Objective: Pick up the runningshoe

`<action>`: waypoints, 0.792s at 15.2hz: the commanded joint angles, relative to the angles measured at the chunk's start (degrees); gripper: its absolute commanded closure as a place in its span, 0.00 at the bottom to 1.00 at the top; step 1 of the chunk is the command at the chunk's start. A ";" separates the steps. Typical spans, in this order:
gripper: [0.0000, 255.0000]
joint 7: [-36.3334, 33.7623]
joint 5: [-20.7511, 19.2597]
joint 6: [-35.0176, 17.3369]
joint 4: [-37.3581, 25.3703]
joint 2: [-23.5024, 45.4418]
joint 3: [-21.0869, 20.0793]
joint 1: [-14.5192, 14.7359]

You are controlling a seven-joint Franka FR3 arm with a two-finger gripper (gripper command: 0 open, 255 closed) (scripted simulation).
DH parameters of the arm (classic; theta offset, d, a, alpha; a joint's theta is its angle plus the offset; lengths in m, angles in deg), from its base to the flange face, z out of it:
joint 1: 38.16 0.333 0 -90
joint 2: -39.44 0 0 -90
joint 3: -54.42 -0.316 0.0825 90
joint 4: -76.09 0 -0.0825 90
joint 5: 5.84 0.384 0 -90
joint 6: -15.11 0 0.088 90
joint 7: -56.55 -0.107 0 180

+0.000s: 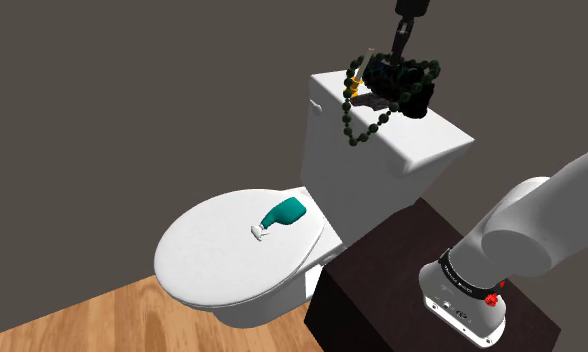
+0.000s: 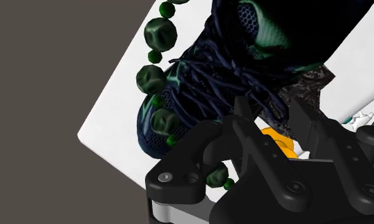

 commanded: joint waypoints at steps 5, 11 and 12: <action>1.00 0.56 0.30 4.31 -5.33 0.98 -0.03 0.07; 1.00 1.31 0.71 9.15 -11.82 2.62 0.03 0.11; 1.00 1.45 0.79 9.98 -12.98 2.96 0.05 0.11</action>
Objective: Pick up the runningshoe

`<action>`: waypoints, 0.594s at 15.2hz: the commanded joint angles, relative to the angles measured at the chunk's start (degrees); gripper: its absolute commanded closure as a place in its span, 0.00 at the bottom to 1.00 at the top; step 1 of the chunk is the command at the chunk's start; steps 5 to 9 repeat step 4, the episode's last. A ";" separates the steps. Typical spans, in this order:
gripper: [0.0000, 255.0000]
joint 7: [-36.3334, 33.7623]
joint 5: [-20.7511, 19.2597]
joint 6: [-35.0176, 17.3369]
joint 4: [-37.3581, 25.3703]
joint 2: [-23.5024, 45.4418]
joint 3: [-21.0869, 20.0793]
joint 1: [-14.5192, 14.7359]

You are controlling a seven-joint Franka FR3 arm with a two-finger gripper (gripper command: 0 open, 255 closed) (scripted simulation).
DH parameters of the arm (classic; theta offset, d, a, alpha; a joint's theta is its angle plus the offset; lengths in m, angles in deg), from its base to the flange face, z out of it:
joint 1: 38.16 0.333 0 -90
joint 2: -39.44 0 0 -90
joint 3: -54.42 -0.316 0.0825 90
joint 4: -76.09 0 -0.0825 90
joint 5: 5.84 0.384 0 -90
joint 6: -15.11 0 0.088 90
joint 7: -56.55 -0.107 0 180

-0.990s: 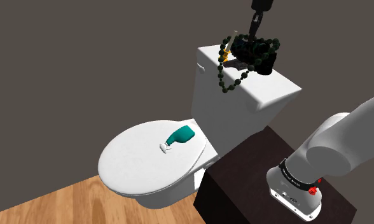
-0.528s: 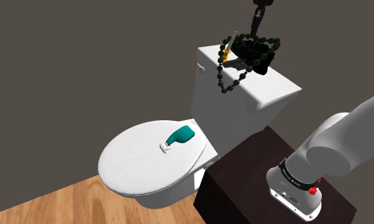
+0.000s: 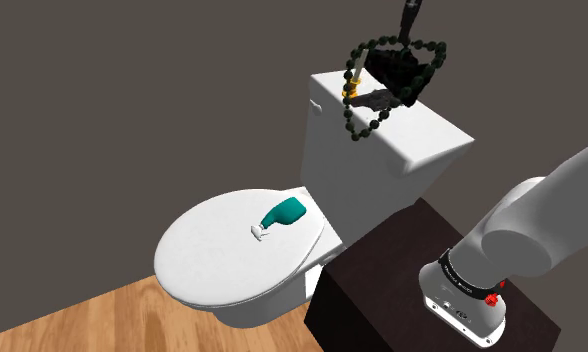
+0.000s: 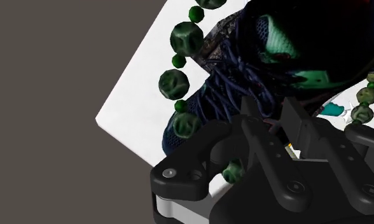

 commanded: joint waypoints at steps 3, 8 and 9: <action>1.00 0.55 0.25 2.61 -3.86 1.08 0.14 -0.05; 1.00 0.55 0.25 2.61 -3.87 1.09 0.14 -0.05; 1.00 0.55 0.25 2.61 -3.87 1.09 0.14 -0.05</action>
